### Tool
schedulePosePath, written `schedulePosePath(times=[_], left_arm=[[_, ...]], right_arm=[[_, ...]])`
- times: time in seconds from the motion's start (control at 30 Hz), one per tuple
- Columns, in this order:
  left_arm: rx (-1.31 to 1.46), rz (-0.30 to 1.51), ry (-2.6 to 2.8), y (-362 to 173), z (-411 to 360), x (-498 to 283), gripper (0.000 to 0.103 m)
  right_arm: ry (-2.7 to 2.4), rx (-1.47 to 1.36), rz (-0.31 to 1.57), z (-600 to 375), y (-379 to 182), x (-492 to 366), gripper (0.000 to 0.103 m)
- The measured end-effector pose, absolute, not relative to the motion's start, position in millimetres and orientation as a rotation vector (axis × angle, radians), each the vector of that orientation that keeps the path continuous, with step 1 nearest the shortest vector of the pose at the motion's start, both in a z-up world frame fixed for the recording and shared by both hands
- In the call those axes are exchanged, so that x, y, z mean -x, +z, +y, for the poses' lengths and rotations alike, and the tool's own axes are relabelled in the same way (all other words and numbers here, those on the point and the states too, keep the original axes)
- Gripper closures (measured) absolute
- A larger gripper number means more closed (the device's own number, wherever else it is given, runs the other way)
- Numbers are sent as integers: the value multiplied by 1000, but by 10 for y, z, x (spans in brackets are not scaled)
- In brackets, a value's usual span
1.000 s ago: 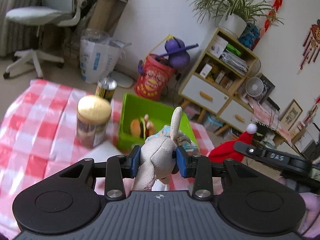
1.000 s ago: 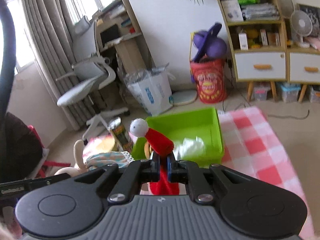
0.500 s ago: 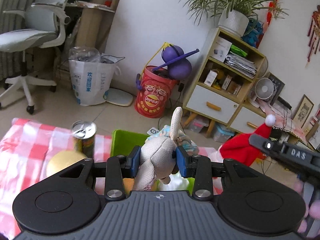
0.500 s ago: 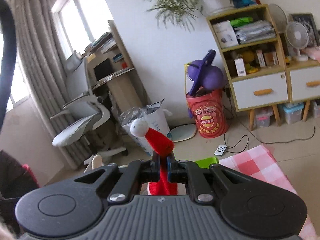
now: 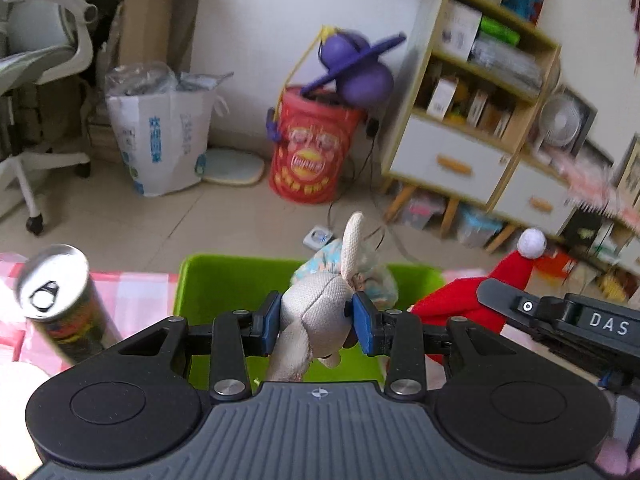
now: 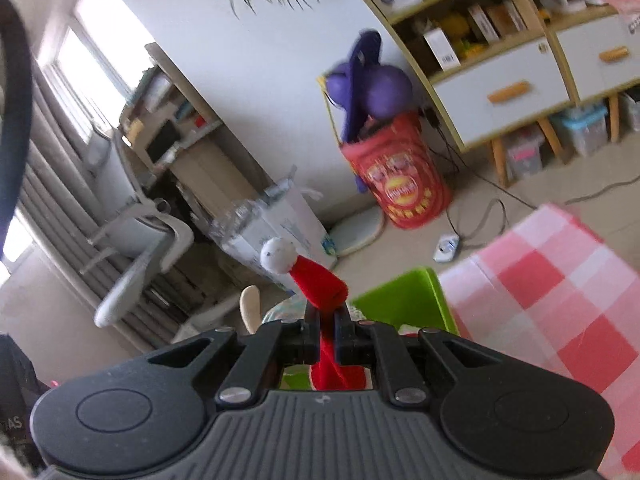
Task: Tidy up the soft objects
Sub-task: 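Carry the bunny into the green bin with the left tool while the right drops the Santa plush, then withdraw both tools from the bin toward the pink plush and white cloth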
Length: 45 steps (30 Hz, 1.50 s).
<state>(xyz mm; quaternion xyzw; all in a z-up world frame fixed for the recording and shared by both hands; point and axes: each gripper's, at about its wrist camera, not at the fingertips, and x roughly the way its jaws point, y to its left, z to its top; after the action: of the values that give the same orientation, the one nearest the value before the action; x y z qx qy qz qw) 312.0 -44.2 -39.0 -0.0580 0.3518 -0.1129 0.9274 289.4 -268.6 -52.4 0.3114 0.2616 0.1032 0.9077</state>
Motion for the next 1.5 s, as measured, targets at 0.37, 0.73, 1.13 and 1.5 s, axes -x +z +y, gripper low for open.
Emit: schedulePosePath(times=[0.37,0.73,1.13,1.5], left_arm=[[27,840,-210,-666,-601,-3264,62],[-28,814,-240,-503,-646,-3124,41],[-4,789,-229,1,-544,-2582,27],[61,765,-188,338,-189,-1850,14]], right_arm=[[192,-568,579,-2629,-681,-2905,103],[200,-649,586,-2726,-630,-2907,83],[149,-553,605,-2846,-179,-2462,73],[117,-447,657,-2787,201,-1824,65]])
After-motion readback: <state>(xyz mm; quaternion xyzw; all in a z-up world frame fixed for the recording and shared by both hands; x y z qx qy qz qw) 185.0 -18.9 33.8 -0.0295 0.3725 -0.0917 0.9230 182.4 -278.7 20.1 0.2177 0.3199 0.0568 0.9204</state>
